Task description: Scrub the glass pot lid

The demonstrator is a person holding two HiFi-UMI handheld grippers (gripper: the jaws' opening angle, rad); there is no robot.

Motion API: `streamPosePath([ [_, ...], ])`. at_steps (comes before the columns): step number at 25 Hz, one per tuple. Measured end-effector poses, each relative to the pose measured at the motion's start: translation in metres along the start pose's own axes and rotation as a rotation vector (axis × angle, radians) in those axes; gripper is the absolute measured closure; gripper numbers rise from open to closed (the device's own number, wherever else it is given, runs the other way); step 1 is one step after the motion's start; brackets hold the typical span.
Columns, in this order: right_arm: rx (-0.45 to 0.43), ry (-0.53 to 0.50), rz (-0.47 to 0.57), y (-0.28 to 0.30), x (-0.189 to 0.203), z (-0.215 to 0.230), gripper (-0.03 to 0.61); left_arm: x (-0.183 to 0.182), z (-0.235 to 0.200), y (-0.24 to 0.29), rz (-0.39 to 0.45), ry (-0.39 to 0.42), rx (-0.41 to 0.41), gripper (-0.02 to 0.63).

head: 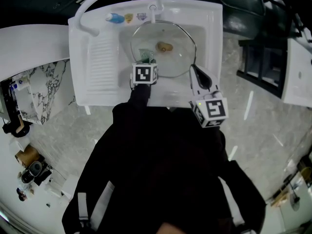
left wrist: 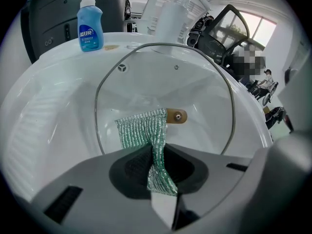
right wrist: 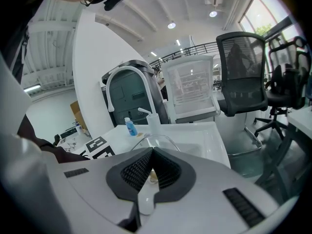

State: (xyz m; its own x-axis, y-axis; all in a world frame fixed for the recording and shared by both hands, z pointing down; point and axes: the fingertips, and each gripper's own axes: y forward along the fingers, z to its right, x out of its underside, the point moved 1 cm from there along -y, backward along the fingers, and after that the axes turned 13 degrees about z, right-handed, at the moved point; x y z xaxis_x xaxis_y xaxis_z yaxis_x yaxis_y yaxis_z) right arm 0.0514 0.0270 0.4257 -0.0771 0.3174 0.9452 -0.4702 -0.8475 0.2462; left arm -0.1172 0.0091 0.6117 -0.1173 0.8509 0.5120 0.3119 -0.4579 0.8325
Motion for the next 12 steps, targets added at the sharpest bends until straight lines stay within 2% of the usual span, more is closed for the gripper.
streamPosePath([
  [12,0.013,0.004,-0.001,-0.005,0.001,0.004,0.575,-0.003,0.011,0.002,0.004,-0.036,0.029,0.55],
])
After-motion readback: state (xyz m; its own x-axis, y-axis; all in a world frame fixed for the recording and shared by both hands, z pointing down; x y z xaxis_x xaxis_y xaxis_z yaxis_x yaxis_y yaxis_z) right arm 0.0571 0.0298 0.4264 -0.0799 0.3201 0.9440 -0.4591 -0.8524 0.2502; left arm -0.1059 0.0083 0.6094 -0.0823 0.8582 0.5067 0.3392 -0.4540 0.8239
